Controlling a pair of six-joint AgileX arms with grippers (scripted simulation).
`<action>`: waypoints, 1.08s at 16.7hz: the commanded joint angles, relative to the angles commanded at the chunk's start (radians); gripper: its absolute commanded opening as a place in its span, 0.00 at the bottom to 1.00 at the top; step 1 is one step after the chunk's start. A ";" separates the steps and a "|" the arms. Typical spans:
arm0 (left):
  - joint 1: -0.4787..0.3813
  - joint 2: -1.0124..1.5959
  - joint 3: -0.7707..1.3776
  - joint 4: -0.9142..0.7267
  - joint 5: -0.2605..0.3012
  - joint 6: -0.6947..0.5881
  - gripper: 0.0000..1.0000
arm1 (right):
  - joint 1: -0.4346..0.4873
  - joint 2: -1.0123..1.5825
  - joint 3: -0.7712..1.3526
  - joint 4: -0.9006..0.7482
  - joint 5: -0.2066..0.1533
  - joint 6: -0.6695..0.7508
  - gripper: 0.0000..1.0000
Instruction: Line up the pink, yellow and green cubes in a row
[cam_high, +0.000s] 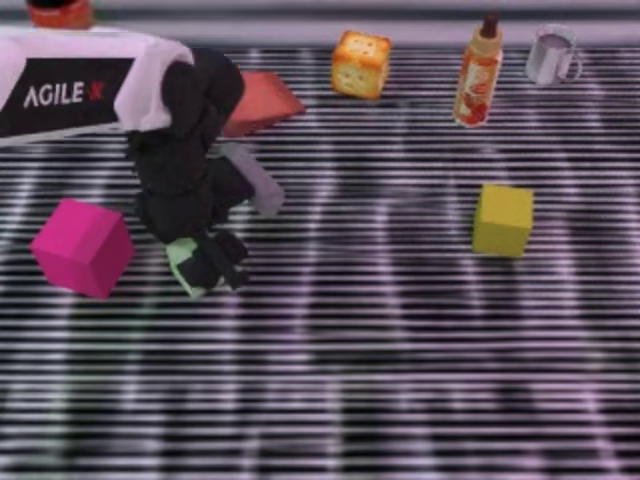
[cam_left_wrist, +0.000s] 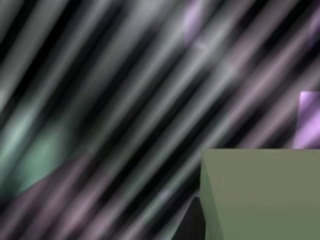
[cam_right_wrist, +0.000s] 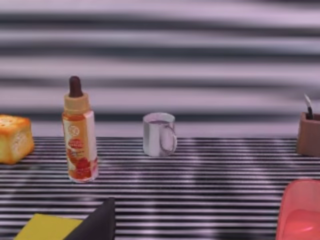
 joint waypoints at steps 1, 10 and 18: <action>0.004 -0.016 0.021 -0.043 0.000 -0.001 0.00 | 0.000 0.000 0.000 0.000 0.000 0.000 1.00; -0.009 -0.044 0.079 -0.124 -0.001 0.002 0.00 | 0.000 0.000 0.000 0.000 0.000 0.000 1.00; -0.345 0.136 0.416 -0.285 0.000 0.045 0.00 | 0.000 0.000 0.000 0.000 0.000 0.000 1.00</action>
